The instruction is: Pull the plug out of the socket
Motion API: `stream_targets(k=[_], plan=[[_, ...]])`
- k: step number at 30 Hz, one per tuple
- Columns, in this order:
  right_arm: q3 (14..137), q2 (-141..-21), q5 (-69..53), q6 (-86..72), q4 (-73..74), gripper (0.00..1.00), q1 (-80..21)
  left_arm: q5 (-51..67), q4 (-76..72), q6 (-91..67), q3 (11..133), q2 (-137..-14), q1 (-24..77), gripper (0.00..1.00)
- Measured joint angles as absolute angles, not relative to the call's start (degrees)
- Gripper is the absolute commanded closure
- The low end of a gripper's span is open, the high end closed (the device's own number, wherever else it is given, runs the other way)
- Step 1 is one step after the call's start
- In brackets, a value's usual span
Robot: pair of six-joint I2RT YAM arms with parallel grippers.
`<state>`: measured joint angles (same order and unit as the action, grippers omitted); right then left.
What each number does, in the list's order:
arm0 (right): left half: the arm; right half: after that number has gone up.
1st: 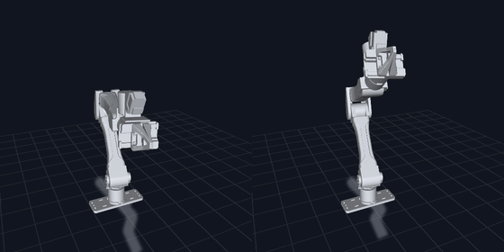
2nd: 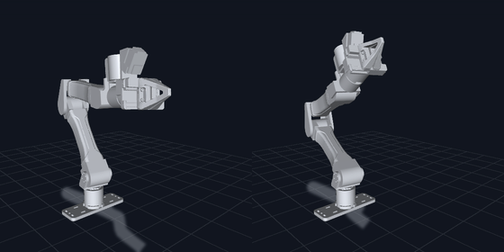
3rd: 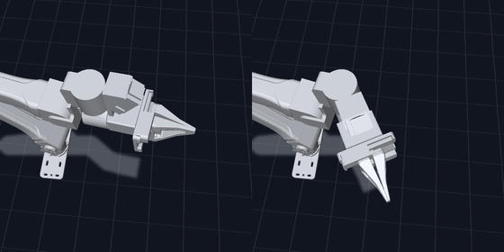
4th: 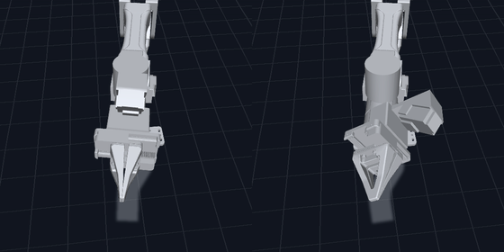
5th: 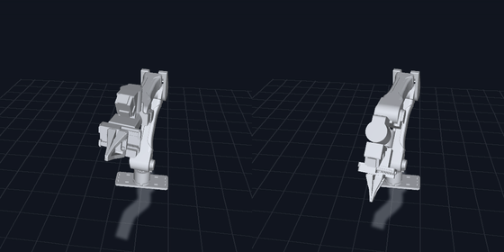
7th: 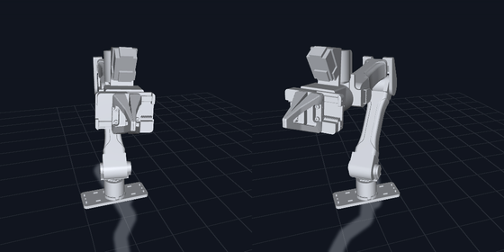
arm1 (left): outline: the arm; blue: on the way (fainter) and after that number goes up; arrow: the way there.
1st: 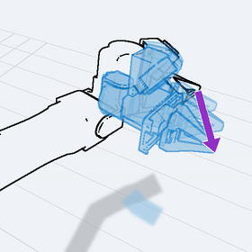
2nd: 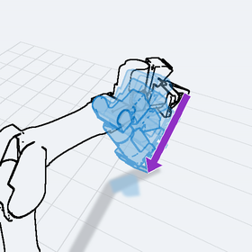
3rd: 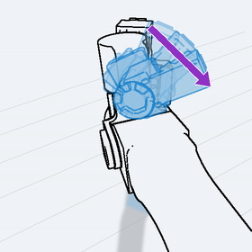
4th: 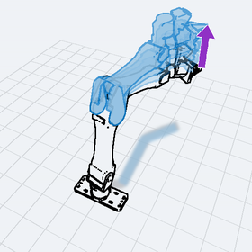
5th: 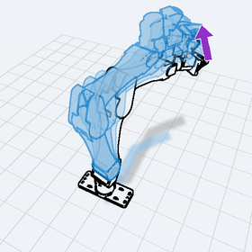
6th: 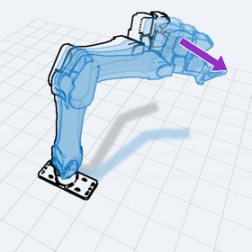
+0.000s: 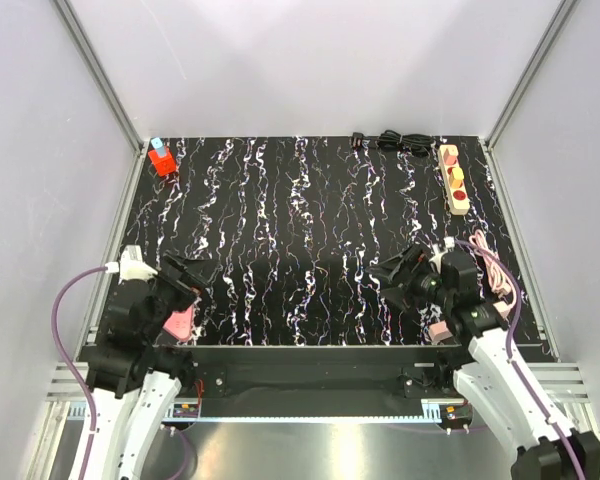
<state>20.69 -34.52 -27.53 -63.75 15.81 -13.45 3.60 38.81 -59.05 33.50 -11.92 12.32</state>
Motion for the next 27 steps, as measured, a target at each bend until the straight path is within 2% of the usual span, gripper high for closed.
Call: stream_targets(k=[4, 8, 15, 20, 27], plan=[[24.47, -38.68, -25.45, -58.7, 15.46, 0.0, -13.45, 2.09, 45.65, -50.68, 40.1, -15.11, 12.25, 0.01], [24.08, -43.35, -28.4, -56.9, 5.26, 0.0, -13.45, 1.1, 48.56, -44.45, 45.28, -15.25, 12.25, 0.01], [26.11, -61.39, -35.18, -54.61, -8.8, 0.0, -14.87, -6.63, 58.35, -44.03, 49.87, -18.83, 12.25, 0.01], [31.46, -71.2, -34.5, -51.07, -13.76, 0.0, -24.45, -10.61, 66.83, -45.19, 52.84, -26.44, 12.25, 0.01], [38.76, -86.61, -31.51, -49.25, -30.06, 0.0, -38.52, -13.87, 74.63, -46.28, 56.49, -32.08, 12.25, 0.01]])
